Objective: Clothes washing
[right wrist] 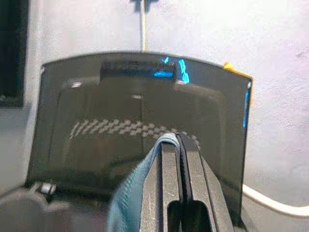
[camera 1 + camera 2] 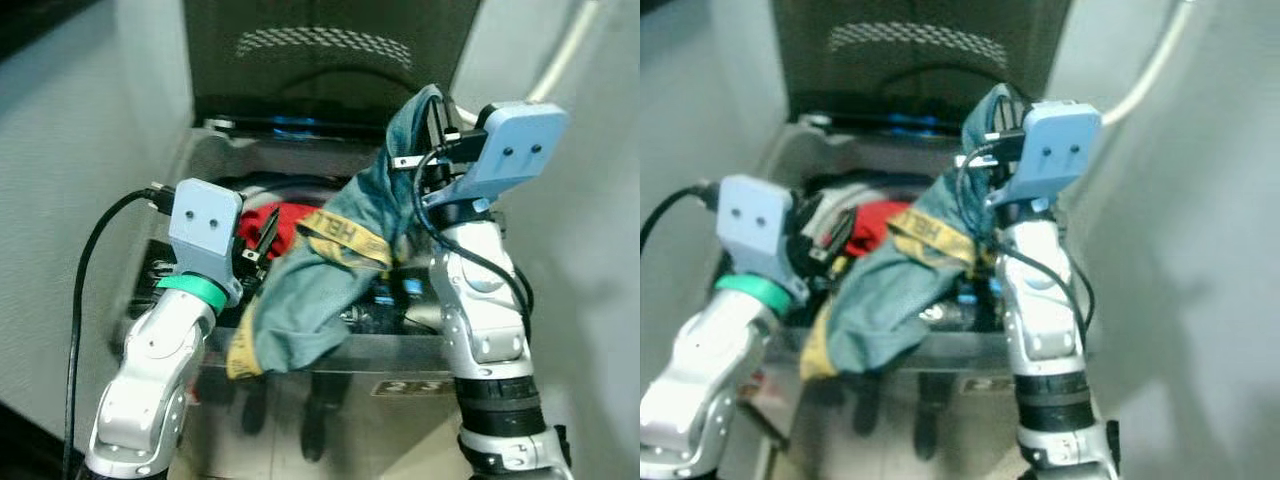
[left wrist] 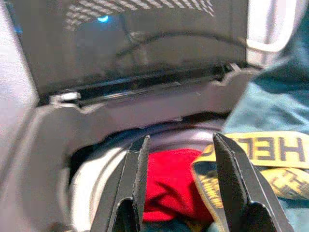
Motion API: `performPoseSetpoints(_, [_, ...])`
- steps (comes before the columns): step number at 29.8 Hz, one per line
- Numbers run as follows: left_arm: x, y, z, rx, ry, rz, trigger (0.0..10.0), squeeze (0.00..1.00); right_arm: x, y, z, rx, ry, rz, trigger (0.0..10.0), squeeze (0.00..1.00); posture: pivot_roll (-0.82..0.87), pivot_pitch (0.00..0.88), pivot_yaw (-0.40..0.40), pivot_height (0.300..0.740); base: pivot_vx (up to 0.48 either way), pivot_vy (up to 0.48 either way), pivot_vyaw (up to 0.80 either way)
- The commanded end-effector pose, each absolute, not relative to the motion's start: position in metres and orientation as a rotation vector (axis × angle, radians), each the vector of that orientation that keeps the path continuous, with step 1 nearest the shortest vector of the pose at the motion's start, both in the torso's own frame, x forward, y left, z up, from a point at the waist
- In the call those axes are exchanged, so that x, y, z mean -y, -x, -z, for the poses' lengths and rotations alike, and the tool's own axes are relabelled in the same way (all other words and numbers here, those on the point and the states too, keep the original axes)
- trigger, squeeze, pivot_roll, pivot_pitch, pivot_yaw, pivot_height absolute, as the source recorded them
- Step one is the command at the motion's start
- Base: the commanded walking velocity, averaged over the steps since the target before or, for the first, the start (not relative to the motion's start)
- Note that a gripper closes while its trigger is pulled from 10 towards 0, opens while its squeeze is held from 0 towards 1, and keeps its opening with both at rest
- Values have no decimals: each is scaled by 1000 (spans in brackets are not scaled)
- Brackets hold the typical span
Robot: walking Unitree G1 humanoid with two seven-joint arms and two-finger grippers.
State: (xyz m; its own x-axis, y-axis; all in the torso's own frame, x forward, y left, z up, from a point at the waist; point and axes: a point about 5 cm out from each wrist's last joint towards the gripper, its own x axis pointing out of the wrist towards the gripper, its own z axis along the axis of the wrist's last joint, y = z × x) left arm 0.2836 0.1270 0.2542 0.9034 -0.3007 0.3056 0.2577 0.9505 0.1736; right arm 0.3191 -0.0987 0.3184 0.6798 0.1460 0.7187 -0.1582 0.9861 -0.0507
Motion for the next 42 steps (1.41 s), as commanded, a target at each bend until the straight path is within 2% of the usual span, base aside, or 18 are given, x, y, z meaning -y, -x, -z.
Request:
performPoseSetpoints(1, [-125, -283, -252, 327, -122, 299, 10000, 0, 103, -319, -317, 801, -23, -159, 10000, 0, 147, 92, 10, 740, 0, 0, -800])
performPoseSetpoints(17, [-127, -283, -252, 322, -110, 285, 10000, 0, 99, -319, -315, 800, -16, -179, 10000, 0, 151, 93, 9, 740, 0, 467, -33])
performPoseSetpoints(32, [-127, -285, -254, 333, -134, 288, 10000, 0, 92, -319, -312, 799, 32, -236, 10000, 0, 147, 87, 10, 740, 0, 0, 0])
performPoseSetpoints(33, [-122, -289, -266, 392, -181, 350, 10000, 0, 87, -322, -313, 798, 50, -291, 10000, 0, 147, 90, 10, 740, 0, 0, 0])
performPoseSetpoints(36, [-120, -291, -271, 416, -200, 379, 10000, 0, 85, -324, -314, 796, 50, -310, 10000, 0, 147, 90, 10, 740, 0, 0, 0])
performPoseSetpoints(38, [-111, -289, -280, 449, -220, 487, 10000, 0, 82, -331, -329, 826, 47, -335, 10000, 0, 140, 91, 12, 740, 0, 0, 0])
performPoseSetpoints(42, [-108, -286, -283, 458, -218, 542, 10000, 0, 82, -335, -341, 855, 43, -336, 10000, 0, 138, 93, 12, 740, 0, 0, 0])
